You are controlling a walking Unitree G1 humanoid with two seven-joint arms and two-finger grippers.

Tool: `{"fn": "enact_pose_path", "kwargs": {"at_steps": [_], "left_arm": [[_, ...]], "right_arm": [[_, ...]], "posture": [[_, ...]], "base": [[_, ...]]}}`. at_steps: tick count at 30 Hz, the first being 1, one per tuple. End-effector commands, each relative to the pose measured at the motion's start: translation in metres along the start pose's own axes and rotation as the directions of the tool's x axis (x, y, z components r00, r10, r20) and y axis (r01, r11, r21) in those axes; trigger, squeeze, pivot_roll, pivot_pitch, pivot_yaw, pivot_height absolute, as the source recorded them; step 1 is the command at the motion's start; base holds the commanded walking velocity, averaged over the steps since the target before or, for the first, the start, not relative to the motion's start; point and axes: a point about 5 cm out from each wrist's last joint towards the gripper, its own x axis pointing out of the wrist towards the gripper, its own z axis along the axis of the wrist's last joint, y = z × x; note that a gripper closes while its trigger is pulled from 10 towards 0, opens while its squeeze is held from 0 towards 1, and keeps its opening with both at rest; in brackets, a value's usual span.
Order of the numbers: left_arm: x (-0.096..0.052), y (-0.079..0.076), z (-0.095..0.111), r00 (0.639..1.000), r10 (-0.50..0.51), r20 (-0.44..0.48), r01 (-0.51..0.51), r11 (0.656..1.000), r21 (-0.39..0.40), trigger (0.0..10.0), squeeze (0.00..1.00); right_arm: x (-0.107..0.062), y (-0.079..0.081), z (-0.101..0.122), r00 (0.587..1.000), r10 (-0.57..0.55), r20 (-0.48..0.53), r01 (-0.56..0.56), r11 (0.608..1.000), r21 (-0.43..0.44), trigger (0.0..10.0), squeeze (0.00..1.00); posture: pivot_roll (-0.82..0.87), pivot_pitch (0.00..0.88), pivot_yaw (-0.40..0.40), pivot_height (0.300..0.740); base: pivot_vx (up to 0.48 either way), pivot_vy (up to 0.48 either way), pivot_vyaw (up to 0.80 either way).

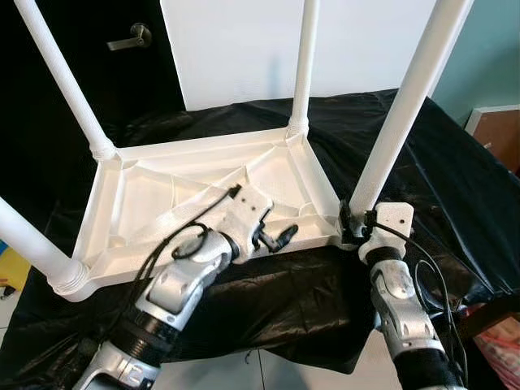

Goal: Building children table

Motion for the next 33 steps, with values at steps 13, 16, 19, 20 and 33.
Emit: {"fn": "enact_pose_path", "kwargs": {"at_steps": [13,16,19,20,33], "left_arm": [[-0.019,0.048,-0.023,0.978,0.085,-0.192,-0.072,0.995,0.073,10.0,0.0],[-0.025,0.055,-0.028,0.969,0.087,-0.23,-0.067,0.993,0.094,10.0,0.0],[-0.029,0.061,-0.031,0.961,0.093,-0.259,-0.069,0.993,0.1,10.0,0.0],[-0.029,0.061,-0.031,0.961,0.093,-0.259,-0.069,0.993,0.1,10.0,0.0],[-0.036,0.077,-0.05,0.899,0.124,-0.419,-0.09,0.991,0.102,10.0,0.0]], "right_arm": [[-0.065,-0.009,0.007,0.984,0.177,-0.015,-0.177,0.984,-0.025,10.0,0.0],[-0.074,-0.007,0.007,0.971,0.234,-0.043,-0.235,0.972,-0.019,10.0,0.0],[-0.076,-0.008,0.007,0.966,0.255,-0.052,-0.256,0.966,-0.02,10.0,0.0],[-0.076,-0.008,0.007,0.966,0.255,-0.052,-0.256,0.966,-0.02,10.0,0.0],[-0.067,0.005,0.016,0.953,0.301,-0.041,-0.301,0.954,-0.005,10.0,0.0]], "posture": [[-0.2,0.059,0.056,0.74],[-0.2,0.072,0.055,0.74],[-0.19,0.081,0.058,0.74],[-0.19,0.081,0.058,0.74],[-0.19,0.086,0.062,0.74]], "base": [[0.0,0.0,0.0],[0.0,0.0,0.0],[0.0,0.0,0.0],[0.0,0.0,0.0],[0.0,0.0,0.0]]}}
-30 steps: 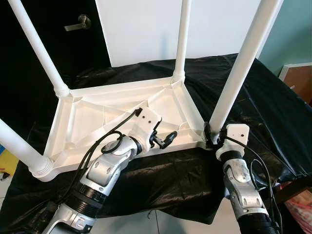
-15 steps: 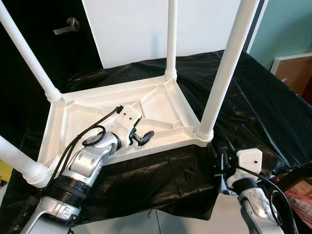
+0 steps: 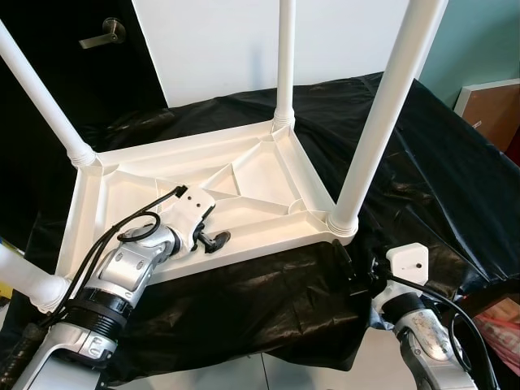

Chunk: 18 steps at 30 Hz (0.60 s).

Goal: Building children table

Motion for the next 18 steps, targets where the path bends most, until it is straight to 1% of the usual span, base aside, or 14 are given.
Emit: {"fn": "enact_pose_path", "kwargs": {"at_steps": [1,3,5,6,7,9,10,11,12,13,14,15,18], "left_arm": [[0.003,0.001,-0.007,0.998,0.003,-0.062,-0.003,1.0,-0.006,10.0,0.0],[0.003,0.001,-0.007,0.998,0.003,-0.062,-0.003,1.0,-0.006,10.0,0.0],[0.007,0.003,-0.013,0.991,0.025,-0.13,-0.028,0.999,-0.023,10.0,0.0],[0.007,0.003,-0.013,0.991,0.025,-0.13,-0.028,0.999,-0.023,10.0,0.0],[0.009,0.004,-0.014,0.988,0.029,-0.154,-0.035,0.999,-0.036,8.0,0.0],[0.01,0.005,-0.015,0.986,0.03,-0.166,-0.038,0.998,-0.044,7.8,0.0],[0.01,0.006,-0.015,0.984,0.031,-0.174,-0.042,0.997,-0.057,3.9,0.0],[0.01,0.006,-0.015,0.984,0.031,-0.174,-0.042,0.997,-0.057,3.9,0.0],[0.011,0.006,-0.015,0.983,0.031,-0.183,-0.043,0.997,-0.064,0.0,0.0],[0.012,0.006,-0.016,0.98,0.029,-0.195,-0.043,0.996,-0.072,0.5,0.0],[0.012,0.006,-0.016,0.98,0.029,-0.195,-0.043,0.996,-0.072,0.5,0.0],[0.012,0.006,-0.017,0.979,0.024,-0.205,-0.041,0.996,-0.077,0.0,0.0],[0.015,0.004,-0.016,0.978,0.004,-0.21,-0.022,0.997,-0.081,0.0,0.0]], "right_arm": [[0.001,0.001,0.0,1.0,0.003,-0.011,-0.003,1.0,0.013,10.0,0.0],[0.001,0.001,0.0,1.0,0.003,-0.011,-0.003,1.0,0.013,10.0,0.0],[0.004,0.001,0.001,1.0,0.003,-0.007,-0.003,1.0,0.014,10.0,0.0],[0.004,0.001,0.001,1.0,0.003,-0.007,-0.003,1.0,0.014,10.0,0.0],[0.004,0.001,0.001,1.0,0.001,-0.006,-0.001,1.0,0.012,10.0,0.0],[0.005,0.002,0.001,1.0,0.001,-0.007,-0.001,1.0,0.012,10.0,0.0],[0.005,0.002,0.002,1.0,0.001,-0.007,-0.001,1.0,0.011,10.0,0.0],[0.005,0.002,0.002,1.0,0.001,-0.007,-0.001,1.0,0.011,10.0,0.0],[0.005,0.003,0.002,1.0,0.001,-0.009,-0.001,1.0,0.011,10.0,0.0],[0.005,0.003,0.001,1.0,0.001,-0.012,-0.001,1.0,0.01,10.0,0.0],[0.005,0.003,0.001,1.0,0.001,-0.012,-0.001,1.0,0.01,10.0,0.0],[0.005,0.004,0.001,1.0,0.0,-0.013,0.0,1.0,0.01,10.0,0.0],[0.004,0.004,0.001,1.0,-0.002,-0.016,0.003,1.0,0.008,10.0,0.0]], "posture": [[-0.19,0.086,0.063,0.74],[-0.19,0.086,0.063,0.74],[-0.19,0.087,0.067,0.74],[-0.19,0.087,0.067,0.74],[-0.2,0.088,0.069,0.74],[-0.2,0.089,0.071,0.74],[-0.2,0.09,0.072,0.74],[-0.2,0.09,0.072,0.74],[-0.2,0.091,0.074,0.74],[-0.2,0.093,0.077,0.74],[-0.2,0.093,0.077,0.74],[-0.21,0.096,0.081,0.74],[-0.21,0.095,0.083,0.74]], "base": [[0.0,0.0,0.0],[0.0,0.0,0.0],[0.0,0.0,0.0],[0.0,0.0,0.0],[0.0,0.0,0.0],[0.0,0.0,0.0],[0.0,0.0,0.0],[0.0,0.0,0.0],[0.0,0.0,0.0],[0.0,0.0,0.0],[0.0,0.0,0.0],[0.0,0.0,0.0],[0.0,0.0,0.0]]}}
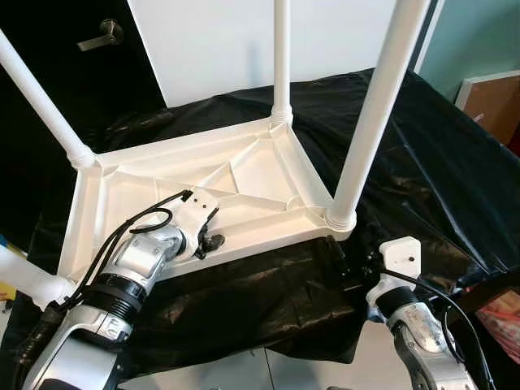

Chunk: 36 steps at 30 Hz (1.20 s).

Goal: Building children table

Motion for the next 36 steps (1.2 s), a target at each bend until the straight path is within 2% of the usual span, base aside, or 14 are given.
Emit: {"fn": "enact_pose_path", "kwargs": {"at_steps": [1,13,17,18,19,20,24,27,28,29,30,31,35,36], "left_arm": [[0.004,0.0,-0.011,0.998,0.013,-0.058,-0.014,1.0,-0.02,0.0,0.0],[0.018,-0.031,0.02,0.997,-0.065,0.051,0.067,0.997,-0.024,0.0,0.0],[0.025,-0.058,0.043,0.981,-0.115,0.159,0.116,0.993,0.003,0.0,0.0],[0.027,-0.067,0.051,0.971,-0.134,0.197,0.131,0.991,0.025,1.8,0.0],[0.027,-0.075,0.056,0.963,-0.156,0.222,0.148,0.988,0.05,4.8,0.0],[0.028,-0.082,0.06,0.956,-0.172,0.236,0.158,0.984,0.076,10.0,0.0],[0.03,-0.096,0.069,0.942,-0.192,0.276,0.162,0.978,0.129,10.0,0.0],[0.028,-0.095,0.075,0.931,-0.175,0.32,0.154,0.984,0.091,10.0,0.0],[0.027,-0.092,0.078,0.926,-0.158,0.344,0.142,0.987,0.069,10.0,0.94],[0.025,-0.091,0.082,0.916,-0.149,0.372,0.135,0.989,0.063,10.0,1.0],[0.025,-0.091,0.082,0.916,-0.149,0.372,0.135,0.989,0.063,10.0,1.0],[0.018,-0.092,0.09,0.884,-0.149,0.444,0.126,0.989,0.079,10.0,0.84],[0.01,-0.094,0.098,0.847,-0.159,0.508,0.125,0.987,0.101,10.0,0.84],[0.002,-0.096,0.102,0.812,-0.174,0.557,0.153,0.985,0.086,10.0,0.0]], "right_arm": [[-0.001,0.002,-0.001,1.0,-0.005,-0.014,0.005,1.0,0.007,10.0,0.0],[0.003,0.003,-0.001,1.0,-0.02,-0.012,0.02,1.0,0.012,10.0,0.0],[0.008,0.005,-0.001,0.999,-0.033,-0.011,0.033,0.999,0.015,10.0,0.0],[0.009,0.006,-0.001,0.999,-0.036,-0.012,0.036,0.999,0.015,10.0,0.0],[0.01,0.007,-0.001,0.999,-0.037,-0.013,0.037,0.999,0.015,10.0,0.0],[0.012,0.007,-0.001,0.999,-0.04,-0.016,0.04,0.999,0.012,10.0,0.0],[0.016,0.011,0.0,0.999,-0.041,-0.017,0.041,0.999,0.011,10.0,0.0],[0.017,0.013,0.001,0.999,-0.037,-0.017,0.037,0.999,0.015,10.0,0.0],[0.018,0.014,0.001,0.999,-0.033,-0.019,0.033,0.999,0.016,10.0,0.0],[0.018,0.015,0.0,0.999,-0.03,-0.023,0.03,0.999,0.017,10.0,0.0],[0.018,0.015,0.0,0.999,-0.03,-0.023,0.03,0.999,0.017,10.0,0.0],[0.02,0.017,-0.001,0.999,-0.025,-0.028,0.025,1.0,0.018,10.0,0.0],[0.021,0.019,-0.001,0.999,-0.023,-0.031,0.024,1.0,0.018,10.0,0.0],[0.022,0.019,-0.001,0.999,-0.025,-0.032,0.026,1.0,0.017,10.0,0.0]], "posture": [[-0.21,0.097,0.085,0.74],[-0.21,0.094,0.097,0.74],[-0.21,0.094,0.096,0.74],[-0.21,0.093,0.096,0.74],[-0.21,0.096,0.094,0.74],[-0.21,0.096,0.094,0.74],[-0.2,0.098,0.092,0.74],[-0.2,0.099,0.091,0.74],[-0.2,0.1,0.089,0.74],[-0.2,0.102,0.089,0.74],[-0.2,0.102,0.089,0.74],[-0.19,0.103,0.086,0.74],[-0.19,0.104,0.085,0.74],[-0.18,0.106,0.082,0.74]], "base": [[0.0,0.0,0.0],[0.0,0.0,0.0],[0.0,0.0,0.0],[0.0,0.0,0.0],[0.0,0.0,0.0],[0.0,0.0,0.0],[0.0,0.0,0.0],[0.0,0.0,0.0],[0.0,0.0,0.0],[0.0,0.0,0.0],[0.0,0.0,0.0],[0.0,0.0,0.0],[0.0,0.0,0.0],[0.0,0.0,0.0]]}}
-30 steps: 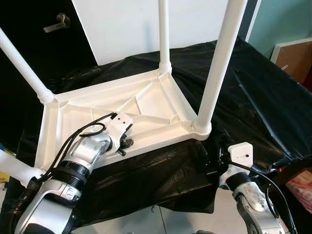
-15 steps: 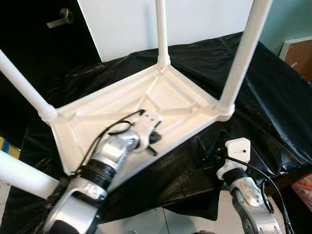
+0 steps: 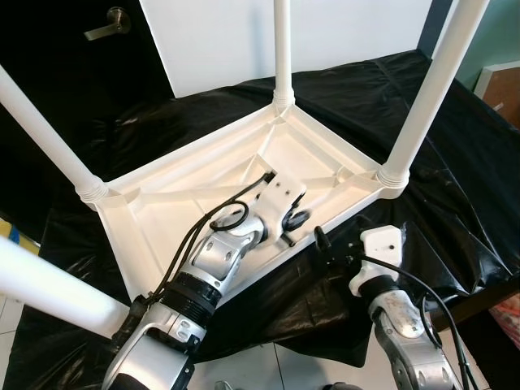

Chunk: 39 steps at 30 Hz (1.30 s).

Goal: Building children table

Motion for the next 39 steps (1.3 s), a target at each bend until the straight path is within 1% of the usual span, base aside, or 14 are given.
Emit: {"fn": "enact_pose_path", "kwargs": {"at_steps": [1,2,4,8,9,10,13,15,16,18,22,27,33,39], "left_arm": [[-0.007,-0.001,0.005,0.997,0.001,0.072,0.002,0.999,-0.045,10.0,0.0],[-0.016,-0.005,0.013,0.99,-0.024,0.138,0.03,0.999,-0.043,10.0,0.0],[-0.016,-0.005,0.013,0.99,-0.024,0.138,0.03,0.999,-0.043,10.0,0.0],[-0.04,-0.016,0.022,0.959,-0.1,0.265,0.133,0.985,-0.111,10.0,0.0],[-0.04,-0.016,0.022,0.959,-0.1,0.265,0.133,0.985,-0.111,10.0,0.0],[-0.046,-0.016,0.021,0.943,-0.174,0.282,0.2,0.978,-0.064,10.0,0.0],[-0.047,-0.014,0.021,0.937,-0.209,0.279,0.224,0.974,-0.022,10.0,0.0],[-0.05,0.0,0.021,0.936,-0.233,0.263,0.234,0.972,0.029,10.0,0.0],[-0.05,0.0,0.021,0.936,-0.233,0.263,0.234,0.972,0.029,10.0,0.0],[-0.051,0.021,0.017,0.953,-0.174,0.247,0.174,0.984,0.024,10.0,0.0],[-0.055,0.027,0.019,0.959,-0.12,0.256,0.121,0.993,0.012,10.0,0.0],[-0.07,0.02,0.037,0.938,0.019,0.345,0.009,0.997,-0.079,10.0,0.0],[-0.077,0.003,0.036,0.926,0.124,0.357,-0.06,0.981,-0.185,10.0,0.0],[-0.085,-0.008,0.027,0.926,0.191,0.326,-0.118,0.966,-0.231,10.0,0.0]], "right_arm": [[0.002,0.002,-0.004,1.0,-0.001,-0.025,0.001,1.0,0.003,10.0,0.0],[0.004,0.003,-0.004,1.0,-0.002,-0.028,0.002,1.0,0.003,10.0,0.0],[0.004,0.003,-0.004,1.0,-0.002,-0.028,0.002,1.0,0.003,10.0,0.0],[0.01,0.006,-0.004,1.0,0.011,-0.028,-0.011,1.0,0.011,10.0,0.0],[0.01,0.006,-0.004,1.0,0.011,-0.028,-0.011,1.0,0.011,10.0,0.0],[0.016,0.009,-0.003,0.999,0.044,-0.02,-0.044,0.999,0.021,10.0,0.0],[0.019,0.01,-0.002,0.998,0.065,-0.017,-0.065,0.998,0.02,10.0,0.0],[0.026,0.012,-0.001,0.995,0.103,-0.01,-0.103,0.995,0.014,10.0,0.0],[0.026,0.012,-0.001,0.995,0.103,-0.01,-0.103,0.995,0.014,10.0,0.0],[0.031,0.012,-0.001,0.993,0.122,-0.01,-0.121,0.993,0.009,10.0,0.0],[0.035,0.012,-0.004,0.992,0.126,-0.021,-0.126,0.992,0.015,10.0,0.0],[0.041,0.016,-0.011,0.991,0.129,-0.044,-0.127,0.991,0.048,10.0,0.0],[0.051,0.021,-0.013,0.99,0.137,-0.038,-0.134,0.989,0.067,10.0,0.0],[0.06,0.021,-0.013,0.988,0.149,-0.035,-0.147,0.987,0.067,10.0,0.0]], "posture": [[-0.18,0.106,0.082,0.74],[-0.17,0.106,0.076,0.74],[-0.17,0.106,0.076,0.74],[-0.15,0.103,0.053,0.74],[-0.15,0.103,0.053,0.74],[-0.12,0.099,0.022,0.74],[-0.12,0.099,0.019,0.74],[-0.1,0.095,-0.002,0.74],[-0.1,0.095,-0.002,0.74],[-0.09,0.093,-0.008,0.74],[-0.08,0.092,-0.011,0.74],[-0.05,0.091,-0.02,0.74],[0.06,0.103,-0.037,0.74],[0.09,0.104,-0.061,0.74]], "base": [[0.0,0.0,0.0],[0.0,0.0,0.0],[0.0,0.0,0.0],[0.0,0.0,0.0],[0.0,0.0,0.0],[0.0,0.0,0.0],[0.0,0.0,0.0],[0.0,0.0,0.0],[0.0,0.0,0.0],[0.0,0.0,0.0],[0.0,0.0,0.0],[0.0,0.0,0.0],[0.0,0.0,0.0],[0.0,0.0,0.0]]}}
